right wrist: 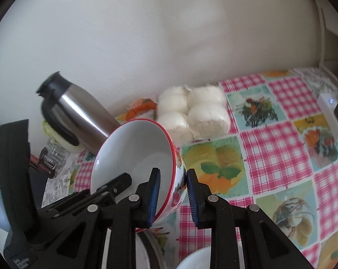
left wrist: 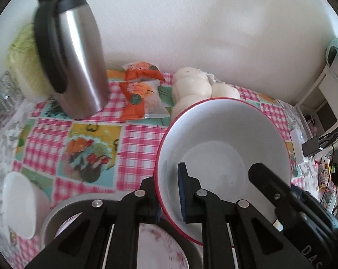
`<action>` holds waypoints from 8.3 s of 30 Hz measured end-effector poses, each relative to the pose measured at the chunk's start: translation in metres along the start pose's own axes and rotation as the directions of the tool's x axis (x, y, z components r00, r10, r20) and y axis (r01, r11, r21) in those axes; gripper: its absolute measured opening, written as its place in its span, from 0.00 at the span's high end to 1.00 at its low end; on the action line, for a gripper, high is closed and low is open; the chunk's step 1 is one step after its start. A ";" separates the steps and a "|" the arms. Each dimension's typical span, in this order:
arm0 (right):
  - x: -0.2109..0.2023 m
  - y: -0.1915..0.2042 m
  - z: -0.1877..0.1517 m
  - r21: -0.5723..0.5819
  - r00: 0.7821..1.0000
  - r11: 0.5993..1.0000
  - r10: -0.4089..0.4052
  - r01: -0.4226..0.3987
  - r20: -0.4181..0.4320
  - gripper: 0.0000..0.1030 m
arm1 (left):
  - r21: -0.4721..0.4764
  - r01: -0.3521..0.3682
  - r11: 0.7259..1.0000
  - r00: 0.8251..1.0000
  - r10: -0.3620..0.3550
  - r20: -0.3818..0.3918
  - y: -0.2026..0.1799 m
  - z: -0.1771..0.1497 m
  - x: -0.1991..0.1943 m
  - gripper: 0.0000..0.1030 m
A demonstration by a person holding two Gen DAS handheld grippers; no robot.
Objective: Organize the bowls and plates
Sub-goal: 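Lift the red-rimmed bowl and carry it over the basin with both tools, then lower the red-rimmed bowl onto the floral plate and open both tools, then move both tools toward the white square bowl, then grasp the rim of the white square bowl with both tools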
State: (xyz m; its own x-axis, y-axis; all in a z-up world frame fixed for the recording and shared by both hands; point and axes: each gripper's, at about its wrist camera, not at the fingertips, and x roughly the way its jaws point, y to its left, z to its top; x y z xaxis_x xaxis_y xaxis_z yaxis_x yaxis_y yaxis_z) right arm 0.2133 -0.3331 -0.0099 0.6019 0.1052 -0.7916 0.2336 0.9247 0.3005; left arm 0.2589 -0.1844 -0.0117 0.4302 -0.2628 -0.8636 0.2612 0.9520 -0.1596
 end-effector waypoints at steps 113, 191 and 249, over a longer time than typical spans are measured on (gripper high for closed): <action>0.024 0.094 -0.103 -0.162 0.947 0.986 -0.085 0.036 -0.309 0.74 | -0.362 0.066 0.930 0.983 -0.122 -0.134 0.128 -0.102 -0.017 0.82; -0.021 0.121 -0.080 -0.315 0.978 0.937 -0.188 0.152 -0.087 0.00 | -0.395 -0.219 0.892 0.967 0.251 0.031 0.191 -0.085 -0.088 0.03; 0.095 0.257 -0.087 -0.306 0.952 0.943 -0.205 0.131 -0.226 0.18 | -0.538 -0.043 0.842 0.999 0.038 -0.020 0.322 -0.087 -0.023 0.10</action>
State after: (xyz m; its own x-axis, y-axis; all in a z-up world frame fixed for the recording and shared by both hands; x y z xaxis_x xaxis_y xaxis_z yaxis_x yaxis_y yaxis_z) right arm 0.2638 -0.0532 -0.0542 0.3524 -0.0068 -0.9358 0.0654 0.9977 0.0173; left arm 0.2579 0.1415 -0.0852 0.4221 -0.2234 -0.8786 -0.2633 0.8972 -0.3546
